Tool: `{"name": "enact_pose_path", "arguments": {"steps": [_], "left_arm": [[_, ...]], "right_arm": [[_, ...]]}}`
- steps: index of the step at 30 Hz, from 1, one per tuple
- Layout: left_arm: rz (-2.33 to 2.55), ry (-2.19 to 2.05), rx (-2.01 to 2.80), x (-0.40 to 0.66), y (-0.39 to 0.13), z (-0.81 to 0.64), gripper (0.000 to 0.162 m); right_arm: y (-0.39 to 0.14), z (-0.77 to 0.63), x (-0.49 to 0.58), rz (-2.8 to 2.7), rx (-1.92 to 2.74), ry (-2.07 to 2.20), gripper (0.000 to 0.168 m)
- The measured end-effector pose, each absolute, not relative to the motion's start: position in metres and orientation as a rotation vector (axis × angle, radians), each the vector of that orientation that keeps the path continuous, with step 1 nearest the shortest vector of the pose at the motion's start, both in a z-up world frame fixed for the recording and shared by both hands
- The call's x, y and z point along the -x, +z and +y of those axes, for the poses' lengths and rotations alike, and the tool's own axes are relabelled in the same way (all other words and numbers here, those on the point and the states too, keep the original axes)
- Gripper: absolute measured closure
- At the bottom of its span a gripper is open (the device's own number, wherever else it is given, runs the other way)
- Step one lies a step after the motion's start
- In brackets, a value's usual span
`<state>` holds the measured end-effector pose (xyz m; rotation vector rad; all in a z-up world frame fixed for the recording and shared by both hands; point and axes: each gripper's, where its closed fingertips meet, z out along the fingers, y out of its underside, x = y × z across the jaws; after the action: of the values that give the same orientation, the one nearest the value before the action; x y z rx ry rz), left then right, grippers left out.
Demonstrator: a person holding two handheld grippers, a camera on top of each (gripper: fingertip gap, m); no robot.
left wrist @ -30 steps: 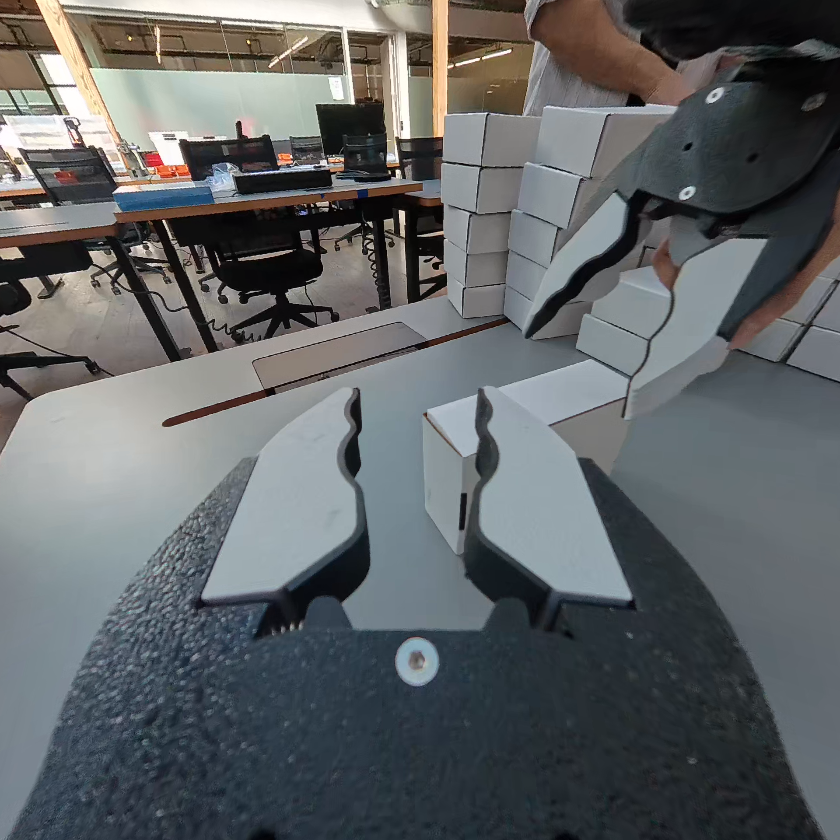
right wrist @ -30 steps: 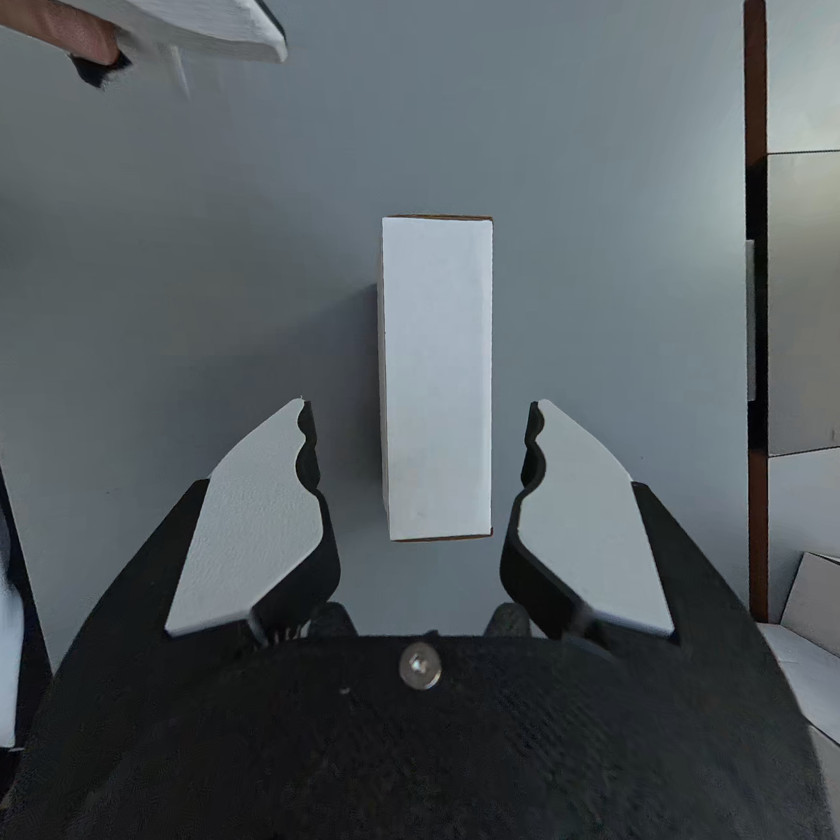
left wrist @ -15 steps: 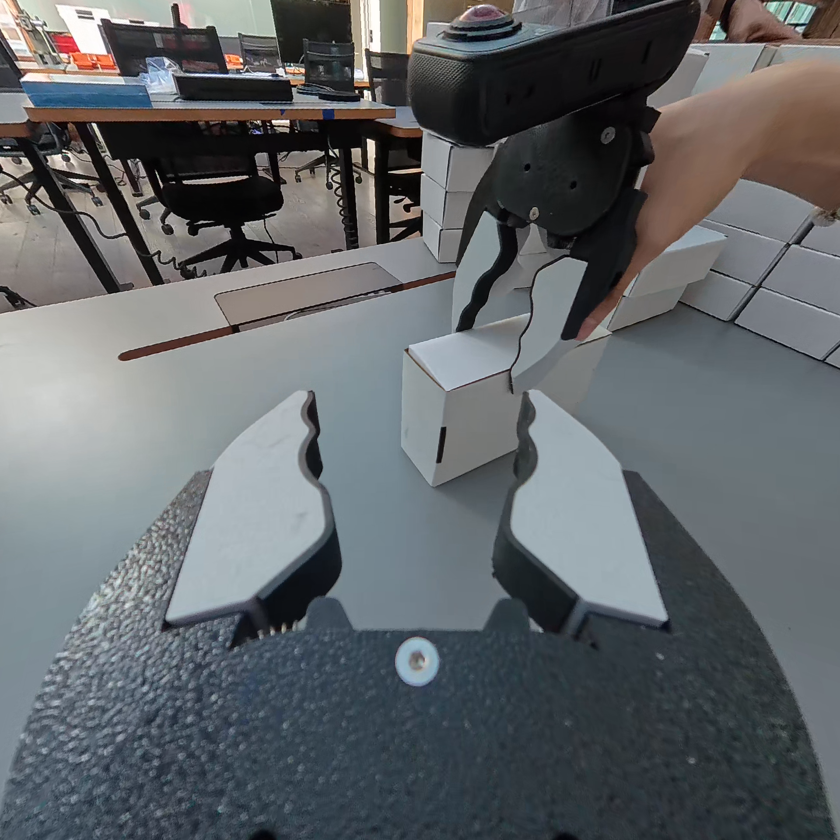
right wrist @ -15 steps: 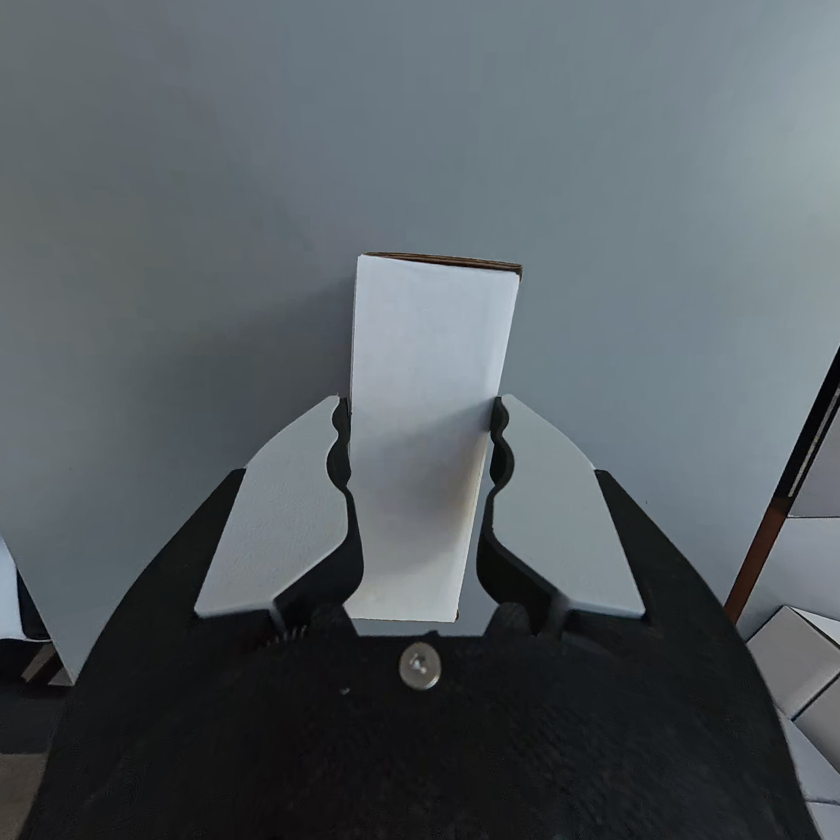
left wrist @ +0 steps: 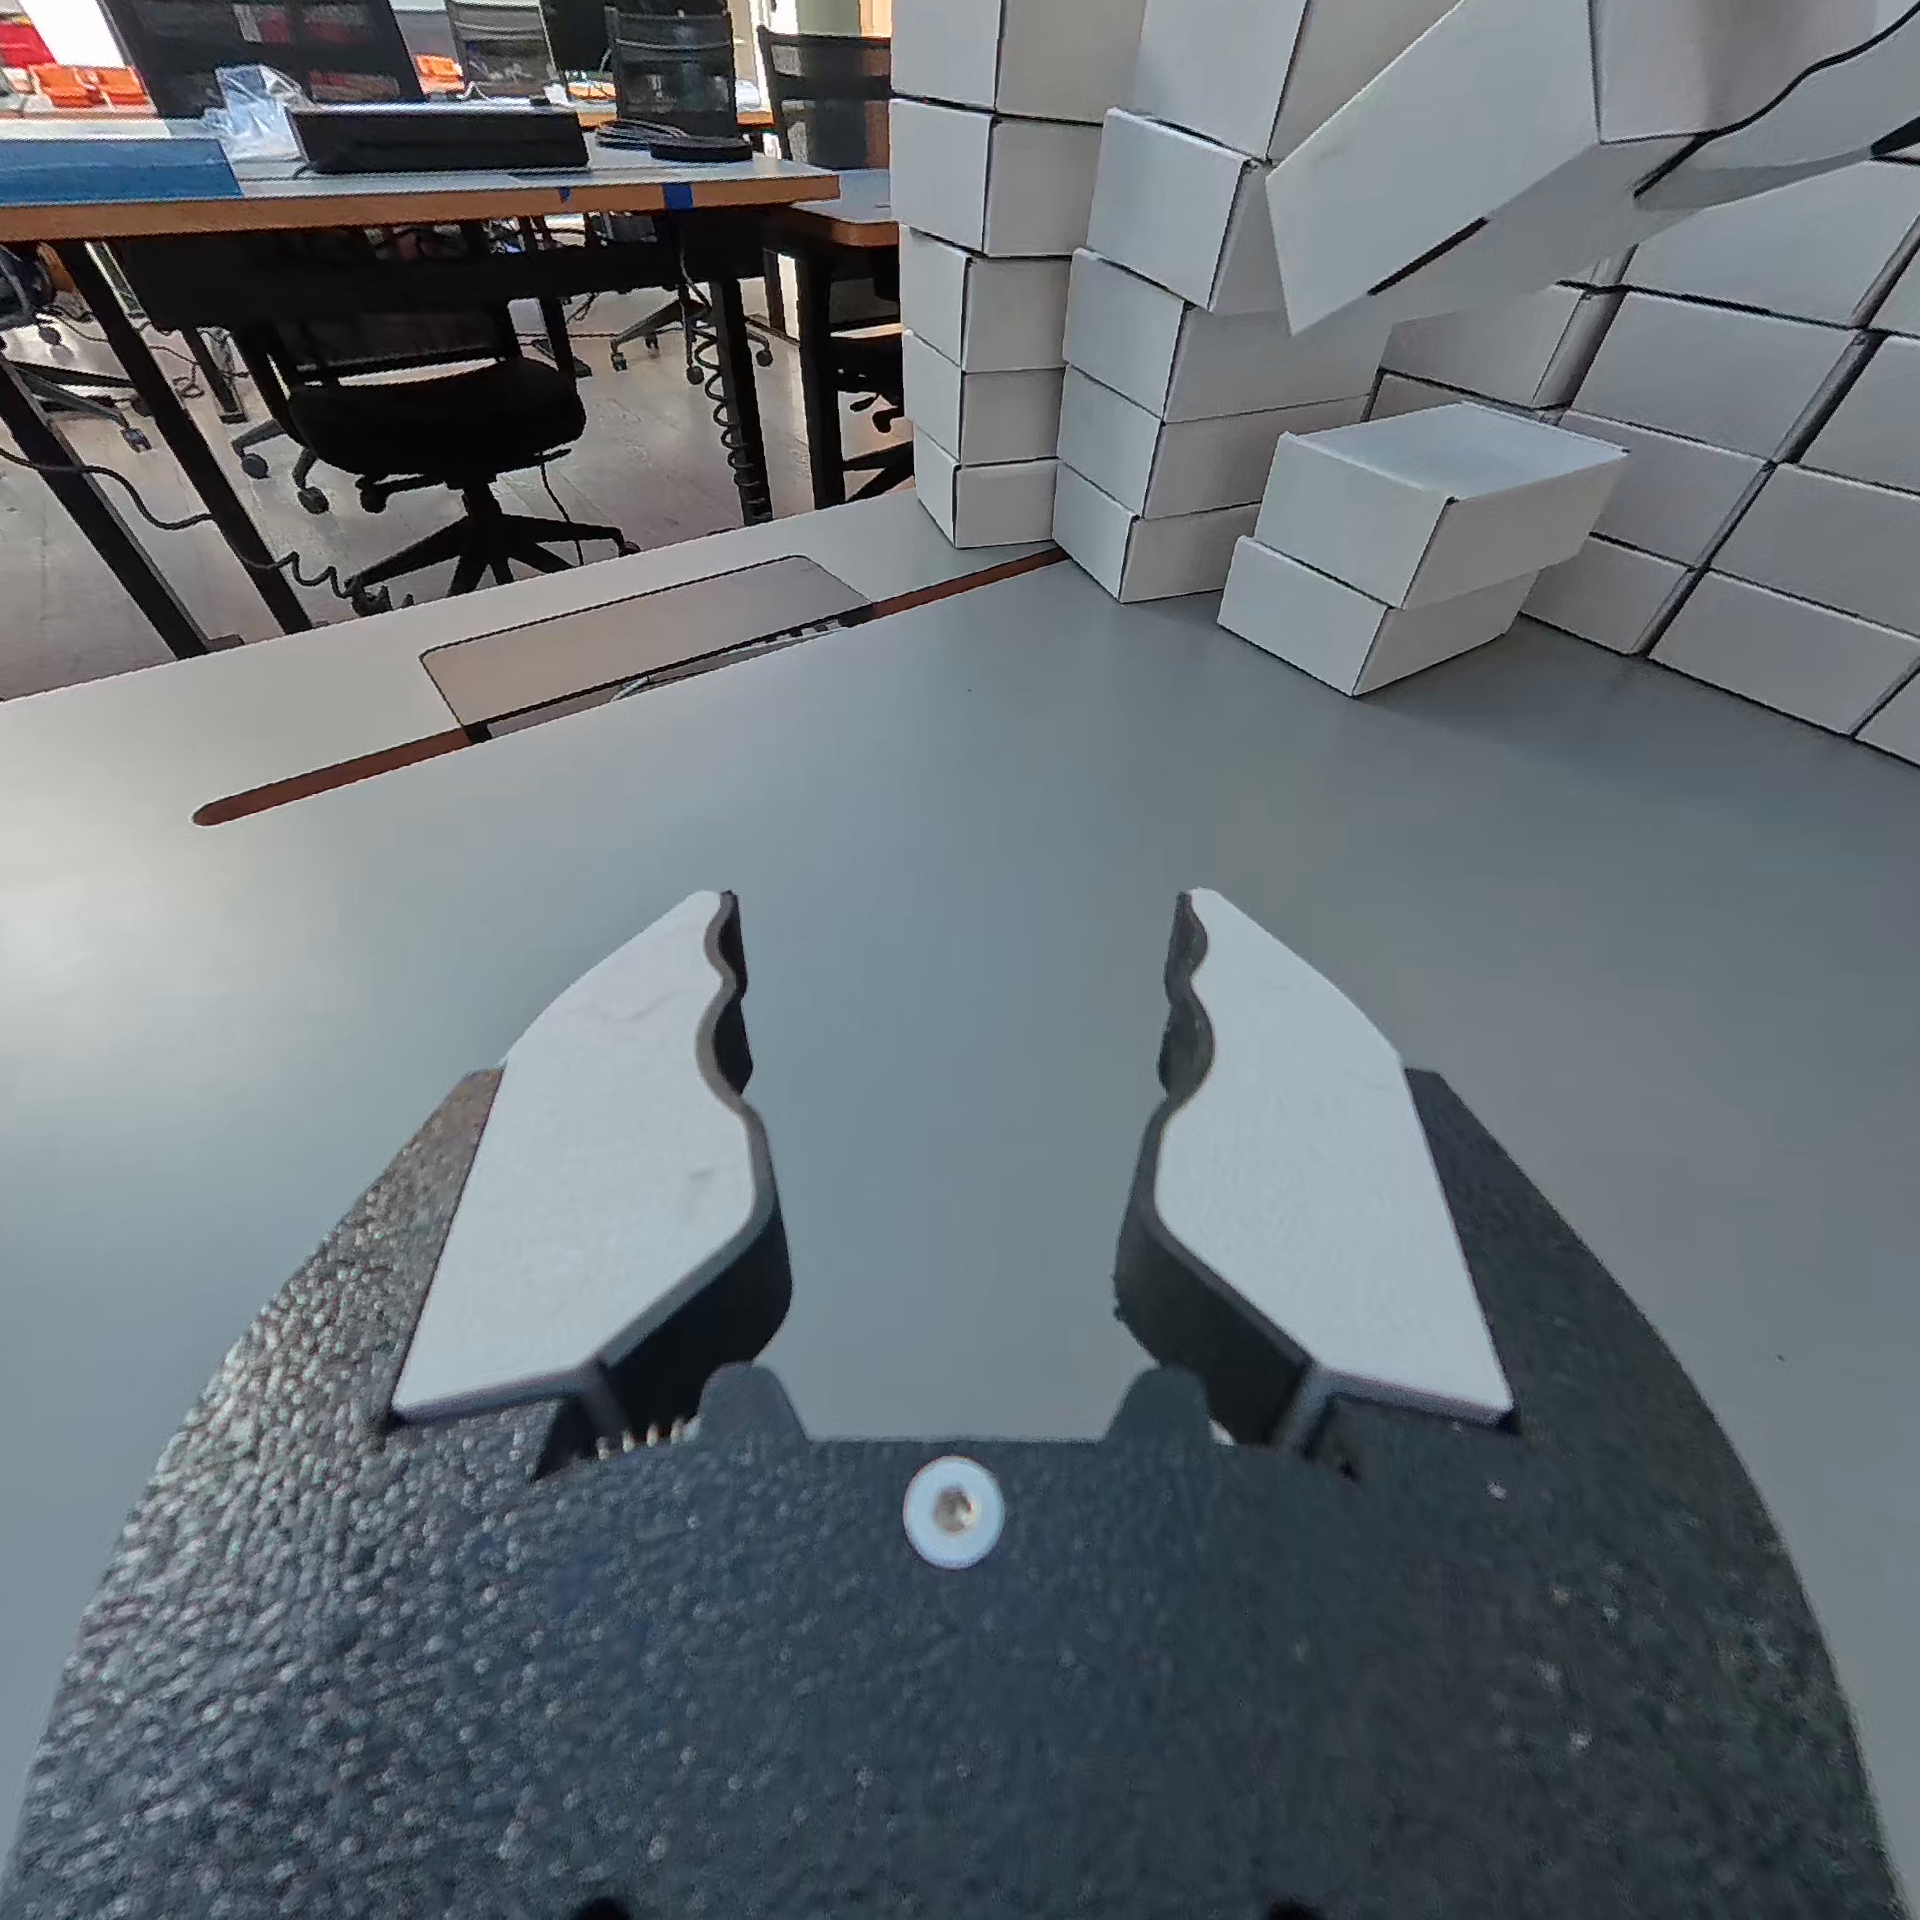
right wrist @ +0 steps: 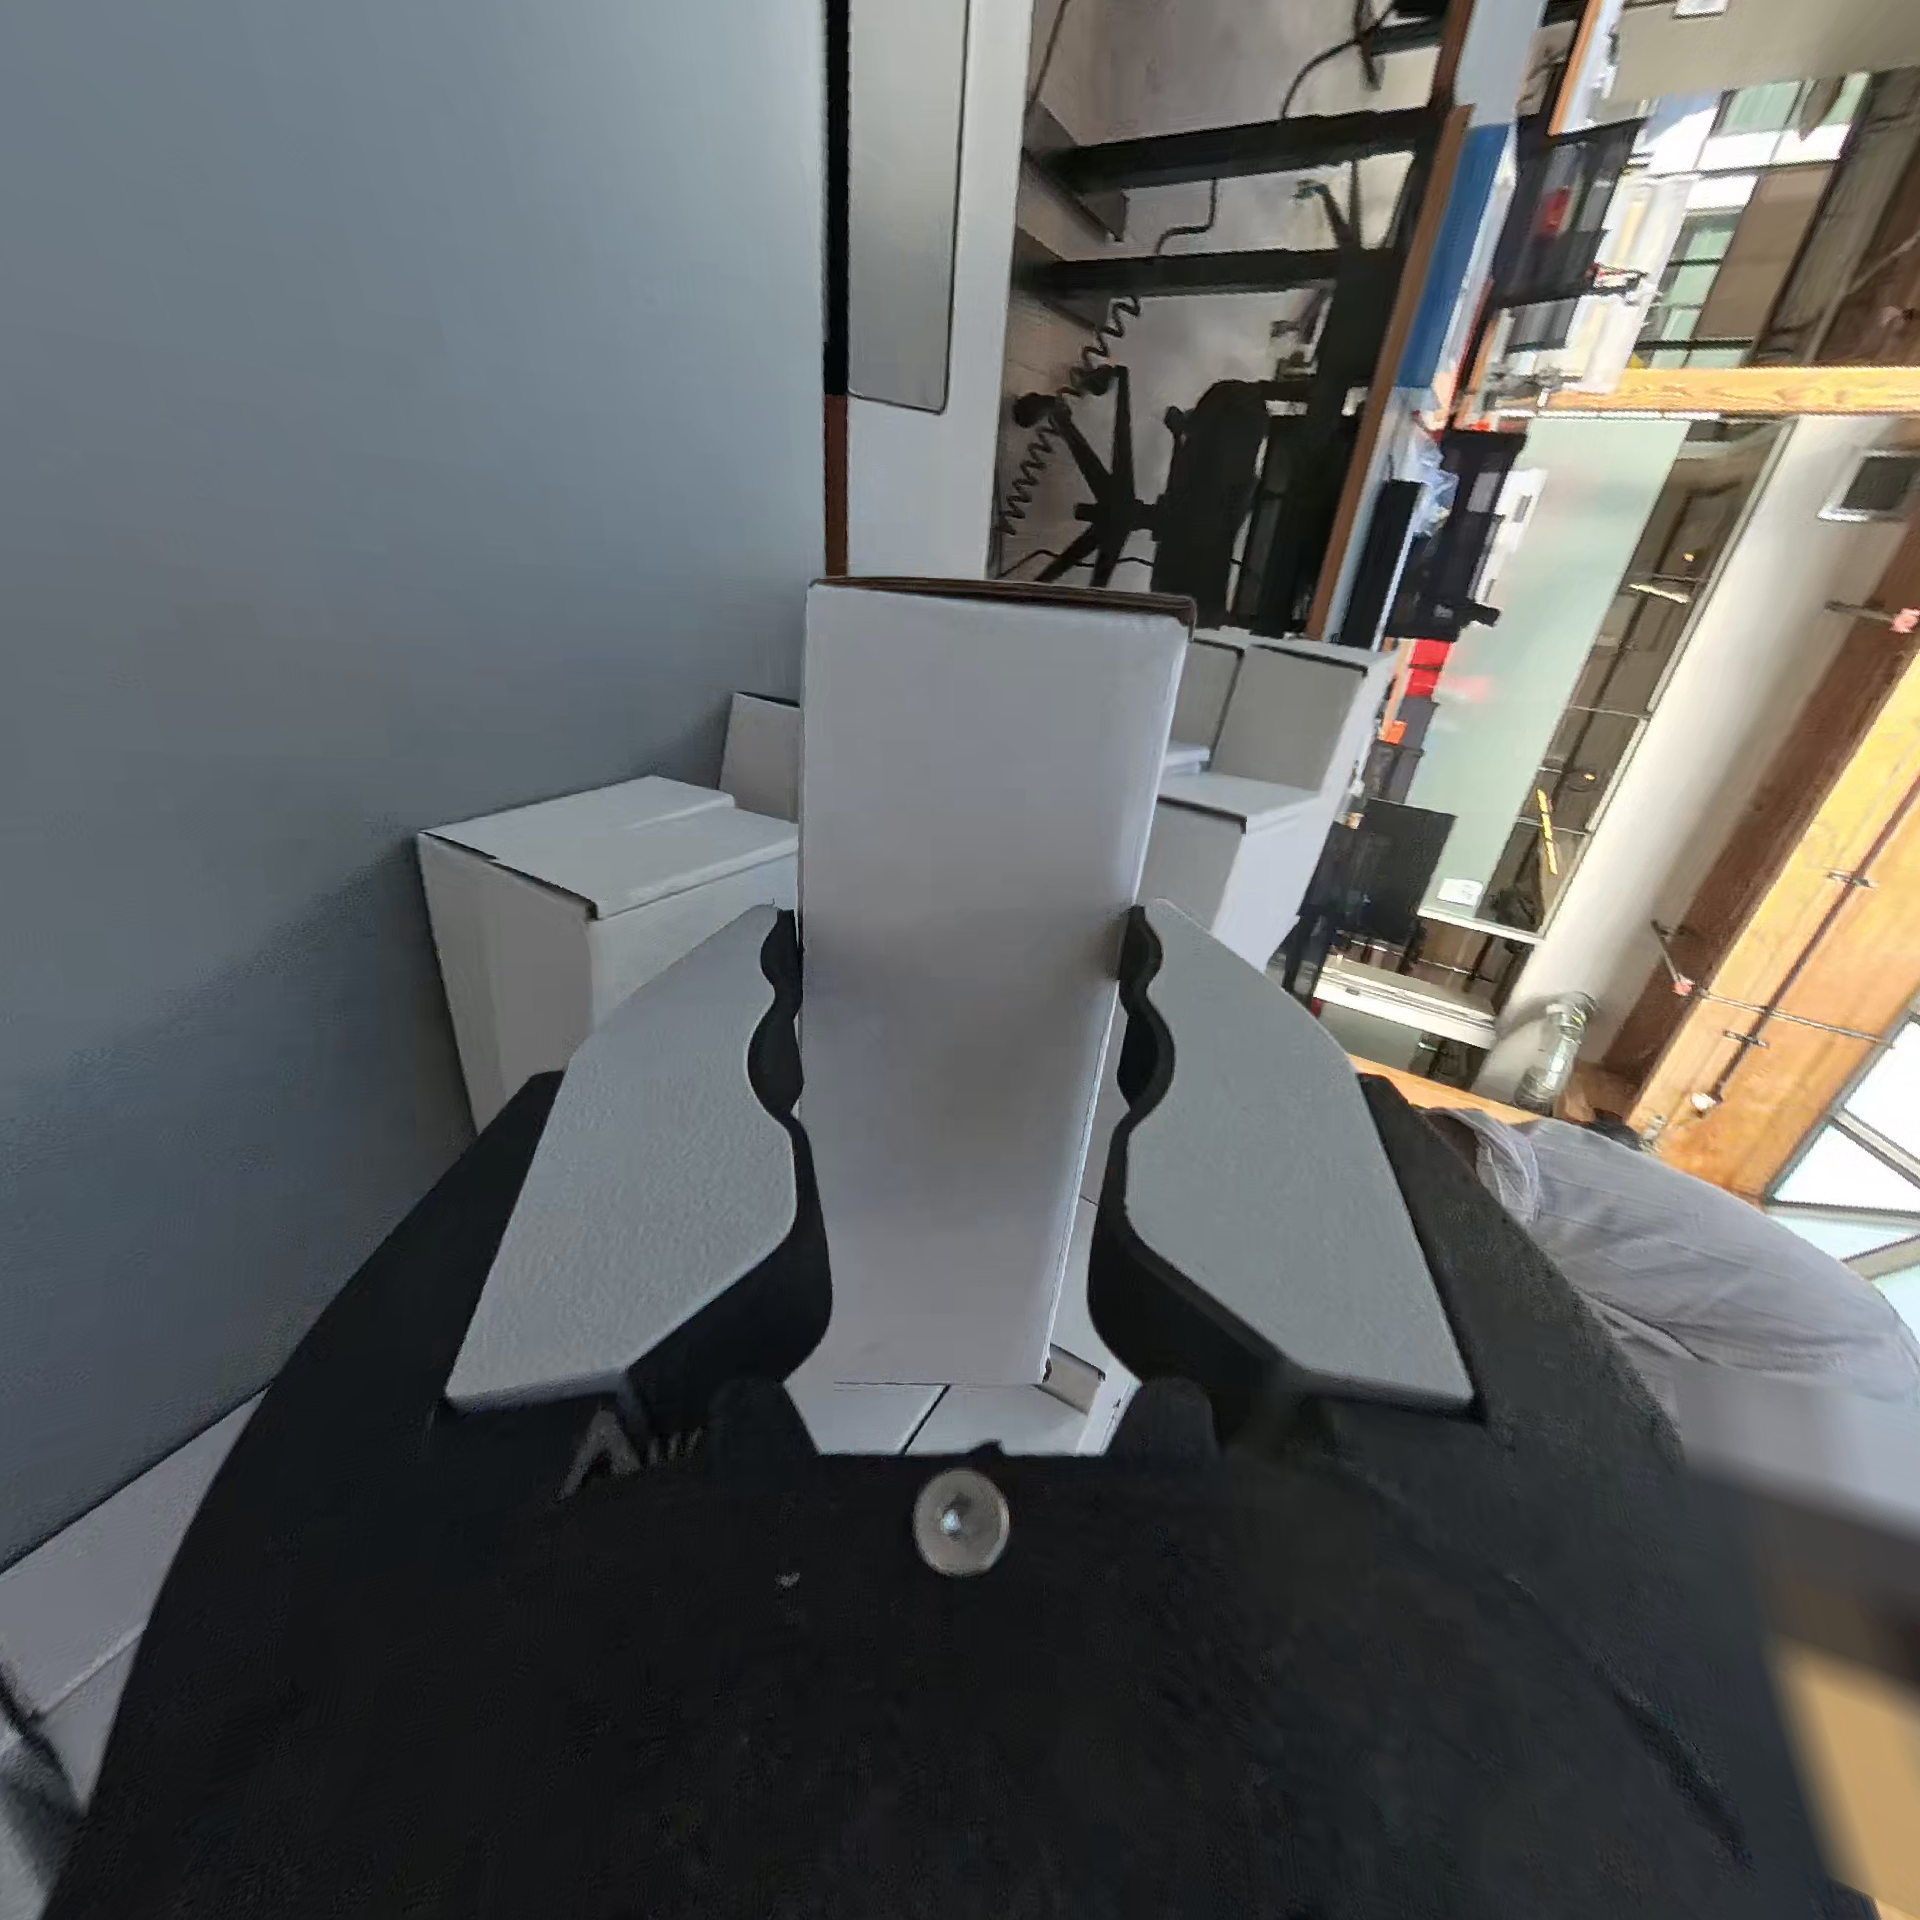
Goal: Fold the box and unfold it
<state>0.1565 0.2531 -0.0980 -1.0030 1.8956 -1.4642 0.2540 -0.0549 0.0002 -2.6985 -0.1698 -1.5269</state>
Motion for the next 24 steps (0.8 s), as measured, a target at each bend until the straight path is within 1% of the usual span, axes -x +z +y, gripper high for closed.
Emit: {"name": "enact_pose_path", "arguments": {"steps": [7,10,16,20,24], "left_arm": [[1.921,-1.542,0.974,-0.157,-0.097,0.235,0.085],[1.94,-1.519,0.975,-0.159,-0.103,0.235,0.085],[1.933,-1.543,0.995,-0.161,-0.106,0.238,0.085],[1.943,-1.551,1.001,-0.161,-0.109,0.238,0.085],[1.955,-1.542,1.01,-0.162,-0.114,0.239,0.085]], "right_arm": [[-0.034,-0.13,-0.286,-0.149,2.496,-2.01,0.108],[-0.051,-0.144,-0.29,-0.082,2.47,-2.04,0.108],[-0.065,-0.145,-0.298,-0.184,2.34,-2.092,0.108],[-0.09,-0.155,-0.305,-0.16,2.394,-2.049,0.108],[-0.091,-0.154,-0.3,-0.191,2.389,-2.022,0.108]]}}
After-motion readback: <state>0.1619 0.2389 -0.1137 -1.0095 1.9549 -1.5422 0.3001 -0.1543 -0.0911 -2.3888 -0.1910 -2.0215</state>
